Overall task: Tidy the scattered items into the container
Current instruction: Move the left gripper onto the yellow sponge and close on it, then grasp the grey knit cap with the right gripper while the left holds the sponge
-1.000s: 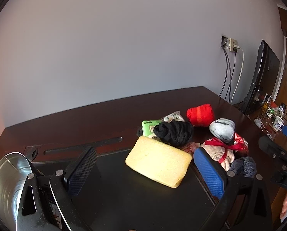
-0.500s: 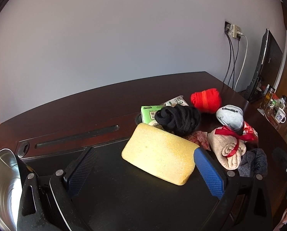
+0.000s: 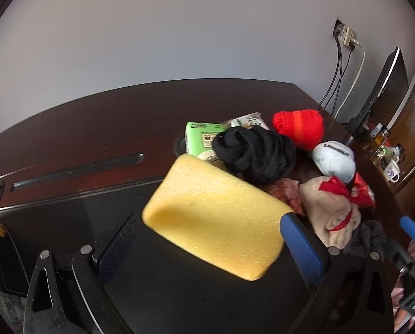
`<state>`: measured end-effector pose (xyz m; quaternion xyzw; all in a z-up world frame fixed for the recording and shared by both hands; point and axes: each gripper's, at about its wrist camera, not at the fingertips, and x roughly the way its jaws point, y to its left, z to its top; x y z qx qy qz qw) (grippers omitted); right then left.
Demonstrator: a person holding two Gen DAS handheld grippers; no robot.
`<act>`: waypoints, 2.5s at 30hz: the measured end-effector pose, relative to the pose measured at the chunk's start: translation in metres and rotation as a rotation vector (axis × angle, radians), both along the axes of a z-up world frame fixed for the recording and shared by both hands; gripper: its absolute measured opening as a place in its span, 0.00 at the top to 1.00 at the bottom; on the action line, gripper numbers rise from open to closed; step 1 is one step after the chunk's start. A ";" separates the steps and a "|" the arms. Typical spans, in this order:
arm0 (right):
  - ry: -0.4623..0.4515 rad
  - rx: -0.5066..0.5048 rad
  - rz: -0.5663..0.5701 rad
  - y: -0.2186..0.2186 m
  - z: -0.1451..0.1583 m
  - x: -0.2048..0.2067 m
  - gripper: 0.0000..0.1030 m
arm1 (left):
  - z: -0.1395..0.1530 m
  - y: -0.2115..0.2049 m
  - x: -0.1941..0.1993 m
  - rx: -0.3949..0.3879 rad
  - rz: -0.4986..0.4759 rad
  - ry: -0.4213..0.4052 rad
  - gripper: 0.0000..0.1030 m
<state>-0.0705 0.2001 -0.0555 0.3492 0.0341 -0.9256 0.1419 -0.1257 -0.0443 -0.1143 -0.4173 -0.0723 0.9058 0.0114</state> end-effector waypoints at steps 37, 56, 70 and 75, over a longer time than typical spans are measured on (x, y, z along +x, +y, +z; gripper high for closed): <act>-0.006 -0.097 0.001 0.021 0.000 -0.002 0.15 | -0.013 0.033 -0.018 -0.169 -0.124 -0.085 0.01; -0.012 -0.127 -0.017 0.028 -0.004 0.000 0.13 | 0.004 0.040 -0.002 -0.090 -0.245 0.006 0.82; -0.003 -0.151 -0.023 0.030 -0.001 0.002 0.09 | 0.009 0.010 0.046 -0.207 -0.164 -0.004 0.40; -0.027 -0.138 0.005 0.019 -0.007 0.002 0.03 | 0.020 -0.002 0.041 0.004 -0.047 0.020 0.07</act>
